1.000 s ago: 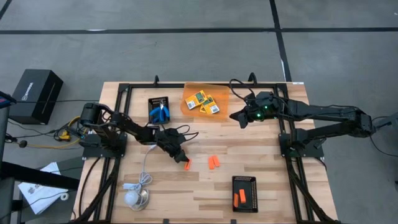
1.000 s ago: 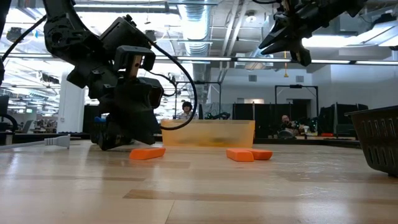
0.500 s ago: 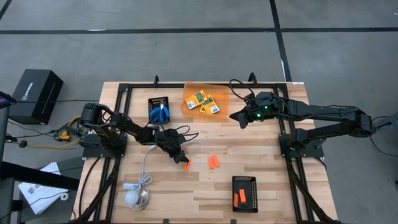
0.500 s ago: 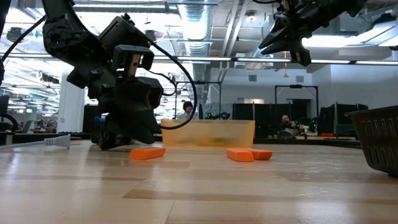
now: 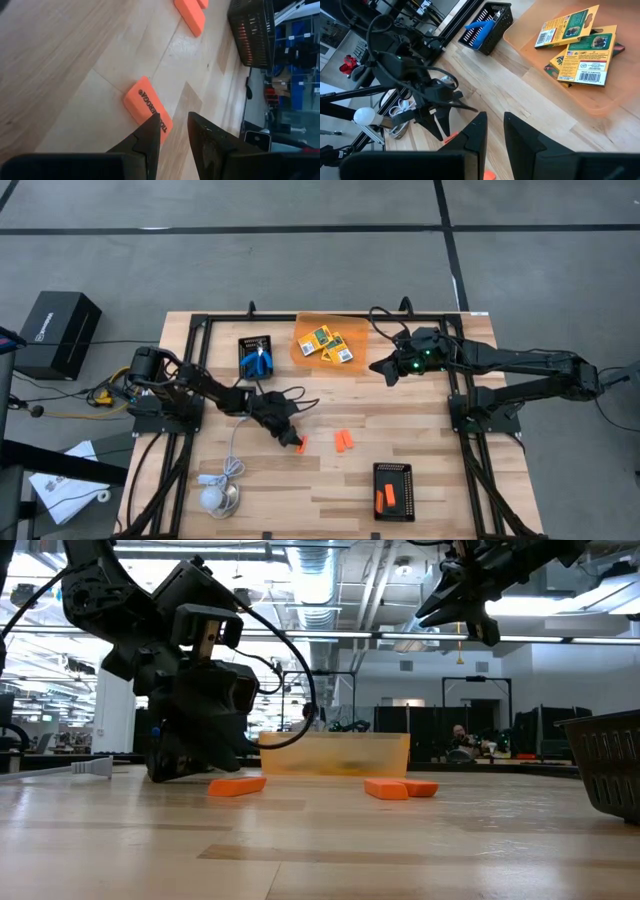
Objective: Pick & Place School Supplies
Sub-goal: Put the eraser into the bottom black bin
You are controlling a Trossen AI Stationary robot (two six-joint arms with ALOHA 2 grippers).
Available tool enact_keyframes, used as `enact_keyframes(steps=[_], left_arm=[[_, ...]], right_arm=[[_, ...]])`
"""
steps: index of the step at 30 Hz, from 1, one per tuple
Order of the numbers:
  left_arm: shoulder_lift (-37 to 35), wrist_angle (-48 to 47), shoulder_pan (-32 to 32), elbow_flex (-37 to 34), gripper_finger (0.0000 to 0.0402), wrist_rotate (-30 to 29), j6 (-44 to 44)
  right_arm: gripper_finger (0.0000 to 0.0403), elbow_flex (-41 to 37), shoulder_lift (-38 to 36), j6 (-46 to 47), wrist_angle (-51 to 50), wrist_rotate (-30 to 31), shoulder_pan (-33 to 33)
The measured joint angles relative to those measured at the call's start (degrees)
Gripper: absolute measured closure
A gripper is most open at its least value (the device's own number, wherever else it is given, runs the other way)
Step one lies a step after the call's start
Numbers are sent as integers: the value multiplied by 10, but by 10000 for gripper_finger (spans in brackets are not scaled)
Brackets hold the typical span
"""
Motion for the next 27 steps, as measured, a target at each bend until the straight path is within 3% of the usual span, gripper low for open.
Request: enact_keyframes(steps=[27], left_arm=[[5, -10, -5, 5, 308, -32, -2]], right_arm=[[346, 0, 0, -2, 11, -15, -26]])
